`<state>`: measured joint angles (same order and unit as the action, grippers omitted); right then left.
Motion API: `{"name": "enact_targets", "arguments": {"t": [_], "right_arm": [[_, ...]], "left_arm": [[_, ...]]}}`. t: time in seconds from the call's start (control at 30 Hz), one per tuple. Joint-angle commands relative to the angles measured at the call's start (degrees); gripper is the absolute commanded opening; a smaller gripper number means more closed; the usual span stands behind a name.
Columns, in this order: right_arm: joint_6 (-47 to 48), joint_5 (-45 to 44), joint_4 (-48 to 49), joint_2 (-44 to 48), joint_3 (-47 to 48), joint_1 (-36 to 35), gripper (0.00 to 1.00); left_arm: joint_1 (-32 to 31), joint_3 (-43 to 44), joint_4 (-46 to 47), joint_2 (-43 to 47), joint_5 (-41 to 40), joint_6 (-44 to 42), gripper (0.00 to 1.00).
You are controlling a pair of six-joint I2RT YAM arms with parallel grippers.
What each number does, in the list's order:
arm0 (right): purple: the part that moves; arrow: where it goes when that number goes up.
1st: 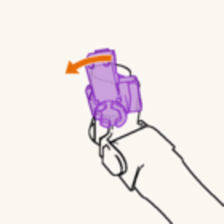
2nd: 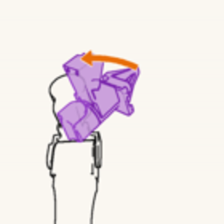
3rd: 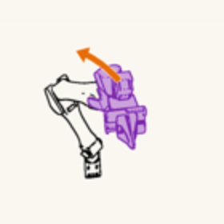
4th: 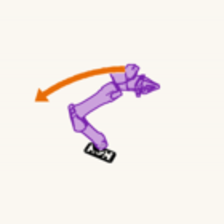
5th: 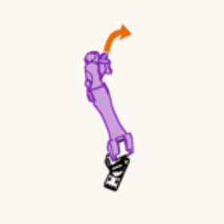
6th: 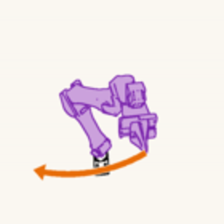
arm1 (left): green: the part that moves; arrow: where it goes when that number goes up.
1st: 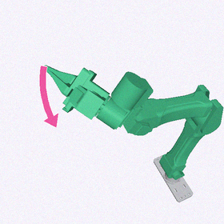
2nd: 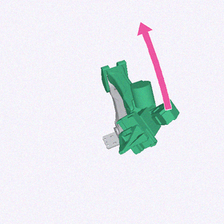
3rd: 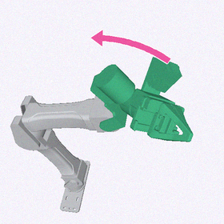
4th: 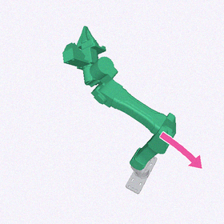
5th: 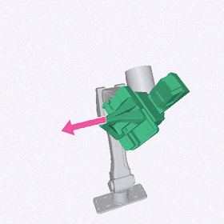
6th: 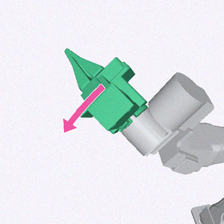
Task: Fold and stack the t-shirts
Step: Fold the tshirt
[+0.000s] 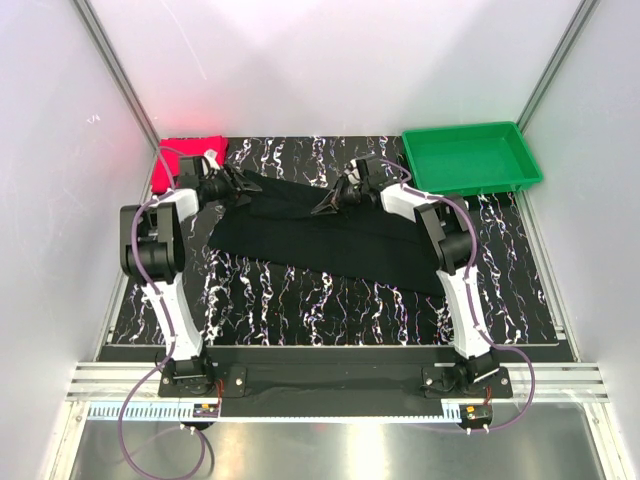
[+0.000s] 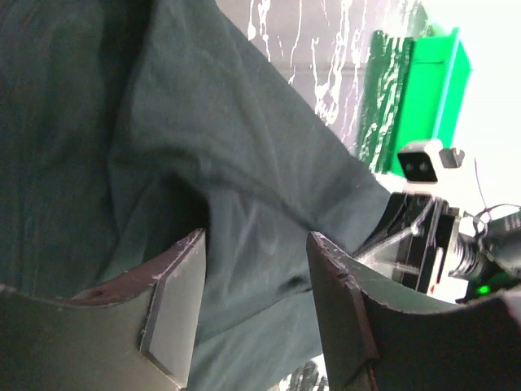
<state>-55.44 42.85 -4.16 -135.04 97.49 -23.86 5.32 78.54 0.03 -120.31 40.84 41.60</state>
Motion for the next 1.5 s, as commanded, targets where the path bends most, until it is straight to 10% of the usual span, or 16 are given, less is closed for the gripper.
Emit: {"name": "enact_targets", "arguments": {"t": [0.0,0.9,1.3,1.47], "right_arm": [[-1.16,1.45,1.00,-2.06,4.63,1.53,0.05],[-2.30,2.94,1.00,-4.44,7.18,2.85,0.05],[-1.69,4.96,0.91,-1.55,4.29,2.85,0.05],[-1.08,5.75,0.12,1.36,0.87,2.85,0.05]], "left_arm": [[0.30,-3.12,-1.35,9.11,-5.50,-5.92,0.56],[-2.77,0.64,-5.40,-0.18,0.64,-10.32,0.59],[-1.63,-1.11,-8.90,6.14,-0.85,-8.91,0.04],[-0.14,-0.85,-13.12,8.60,-0.06,-9.08,0.00]]}}
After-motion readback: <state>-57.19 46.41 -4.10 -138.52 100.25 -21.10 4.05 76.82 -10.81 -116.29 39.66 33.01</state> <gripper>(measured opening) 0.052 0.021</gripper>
